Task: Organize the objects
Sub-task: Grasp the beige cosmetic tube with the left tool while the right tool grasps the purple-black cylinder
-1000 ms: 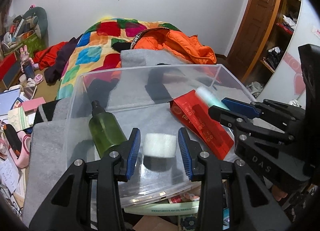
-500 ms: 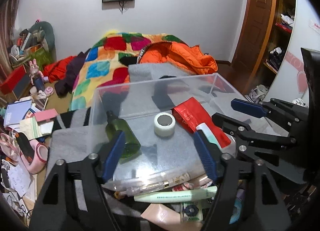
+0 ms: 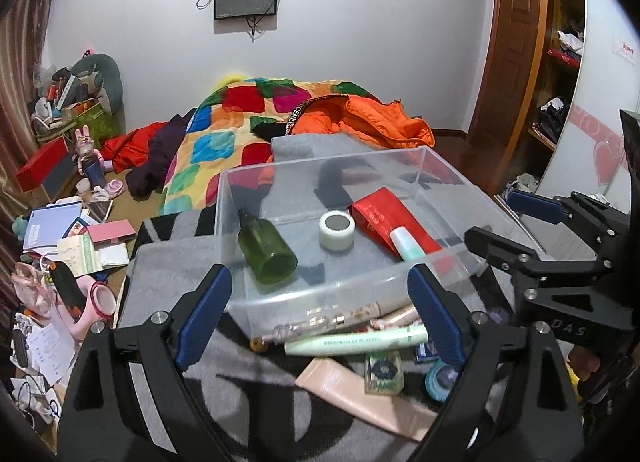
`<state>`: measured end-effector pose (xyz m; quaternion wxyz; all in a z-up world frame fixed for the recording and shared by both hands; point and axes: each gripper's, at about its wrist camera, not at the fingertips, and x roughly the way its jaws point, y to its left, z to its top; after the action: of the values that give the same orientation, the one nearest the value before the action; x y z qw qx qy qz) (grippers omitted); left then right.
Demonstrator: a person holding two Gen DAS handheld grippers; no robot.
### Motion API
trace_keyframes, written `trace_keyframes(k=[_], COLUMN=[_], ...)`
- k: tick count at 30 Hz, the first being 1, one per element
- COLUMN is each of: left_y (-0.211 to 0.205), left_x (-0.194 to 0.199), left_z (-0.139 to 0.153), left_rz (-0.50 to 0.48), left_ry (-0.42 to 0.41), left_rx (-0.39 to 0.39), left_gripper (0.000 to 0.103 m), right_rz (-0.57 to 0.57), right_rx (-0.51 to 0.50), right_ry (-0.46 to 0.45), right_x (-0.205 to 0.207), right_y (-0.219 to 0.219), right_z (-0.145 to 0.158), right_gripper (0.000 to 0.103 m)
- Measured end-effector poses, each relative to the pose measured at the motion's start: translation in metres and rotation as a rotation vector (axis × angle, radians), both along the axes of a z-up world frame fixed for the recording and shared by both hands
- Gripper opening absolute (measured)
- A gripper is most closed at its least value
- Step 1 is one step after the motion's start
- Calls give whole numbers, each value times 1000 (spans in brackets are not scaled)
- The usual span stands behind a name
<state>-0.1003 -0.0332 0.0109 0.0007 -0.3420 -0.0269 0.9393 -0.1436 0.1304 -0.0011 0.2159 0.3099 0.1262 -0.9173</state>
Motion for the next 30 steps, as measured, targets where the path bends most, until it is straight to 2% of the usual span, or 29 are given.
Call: trace_keyframes(k=[4, 12, 19, 24, 30], left_y=[0, -5, -11, 4, 32], left_x=[9, 24, 31, 37, 58], left_z=[-5, -35, -66, -78, -77], left_rz=[7, 26, 36, 3, -55], left_ry=[-10, -75, -157, -195, -180], left_rx=[7, 21, 100, 127, 108], left_gripper=[92, 94, 94, 94, 94], right_rz=[-10, -49, -54, -51, -47], right_rx=[-28, -52, -95, -83, -86], right_ry=[-21, -80, -167, -183, -213], right_x=[8, 23, 30, 37, 38], right_y=[12, 32, 43, 41, 41], right_z=[-4, -22, -42, -53, -65], right_gripper=[73, 73, 73, 73, 75])
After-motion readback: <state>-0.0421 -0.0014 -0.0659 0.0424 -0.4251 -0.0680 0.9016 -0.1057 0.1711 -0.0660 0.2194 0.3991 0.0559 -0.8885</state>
